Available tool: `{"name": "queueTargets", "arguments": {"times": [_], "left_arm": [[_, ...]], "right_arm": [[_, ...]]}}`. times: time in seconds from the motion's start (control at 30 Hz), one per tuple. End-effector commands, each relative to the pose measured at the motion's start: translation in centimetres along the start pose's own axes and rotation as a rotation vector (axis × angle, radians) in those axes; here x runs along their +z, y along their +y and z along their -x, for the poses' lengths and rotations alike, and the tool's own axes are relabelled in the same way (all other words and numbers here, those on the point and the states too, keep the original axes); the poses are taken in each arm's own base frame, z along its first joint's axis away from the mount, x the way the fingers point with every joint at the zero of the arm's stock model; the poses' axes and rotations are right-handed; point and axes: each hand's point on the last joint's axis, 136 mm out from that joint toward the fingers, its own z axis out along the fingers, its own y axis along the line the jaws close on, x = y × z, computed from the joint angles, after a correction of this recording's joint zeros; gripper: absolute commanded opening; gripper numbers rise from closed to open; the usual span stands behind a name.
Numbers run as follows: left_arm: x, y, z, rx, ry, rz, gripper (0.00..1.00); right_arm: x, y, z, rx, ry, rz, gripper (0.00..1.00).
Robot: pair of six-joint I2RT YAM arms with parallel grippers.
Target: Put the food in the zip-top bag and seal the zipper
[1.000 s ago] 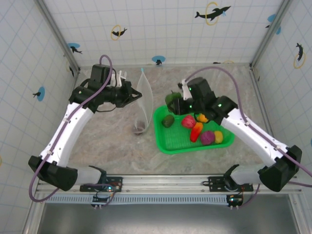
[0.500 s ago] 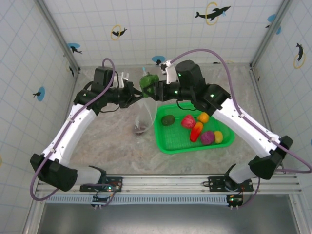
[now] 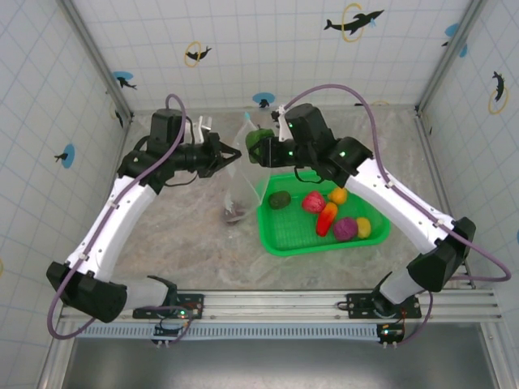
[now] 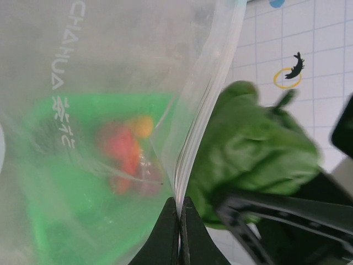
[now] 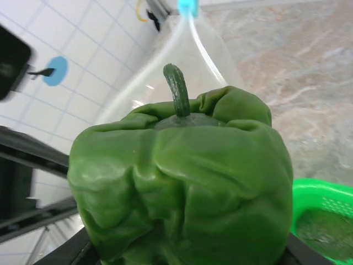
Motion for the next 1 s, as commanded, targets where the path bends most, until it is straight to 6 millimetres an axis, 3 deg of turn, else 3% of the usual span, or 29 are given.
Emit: {"name": "queueTargets", "arguments": {"times": [0.0, 0.13, 0.23, 0.33, 0.5, 0.73, 0.83, 0.97], "left_arm": [[-1.3, -2.5, 0.7, 0.038, -0.017, -0.047, 0.00], [-1.3, -2.9, 0.9, 0.045, -0.018, -0.053, 0.00], [-1.2, -2.6, 0.9, 0.043, -0.019, -0.047, 0.00], [-1.2, -2.3, 0.8, 0.040, -0.018, -0.040, 0.00], [-1.0, -1.7, 0.7, 0.034, -0.024, -0.023, 0.00], [-0.9, -0.7, 0.9, 0.021, -0.044, 0.015, 0.00], [-0.9, -0.5, 1.3, 0.015, -0.065, 0.027, 0.00], [-0.8, -0.3, 1.5, 0.011, -0.074, 0.032, 0.00]], "right_arm": [[0.5, -1.0, -0.9, -0.053, 0.042, -0.120, 0.54], [0.8, -0.8, -2.0, -0.126, 0.096, -0.200, 0.58], [0.8, -0.4, -2.2, -0.161, 0.111, -0.234, 0.74], [0.3, 0.3, -1.8, -0.163, 0.092, -0.215, 0.81], [-0.6, 1.6, -0.8, -0.153, 0.056, -0.156, 0.81], [-3.8, 6.0, 2.2, -0.153, -0.062, 0.099, 0.76], [-5.7, 5.6, 3.2, -0.123, -0.124, 0.143, 0.75], [-8.0, 1.7, 3.4, -0.024, -0.200, 0.121, 0.73]]}}
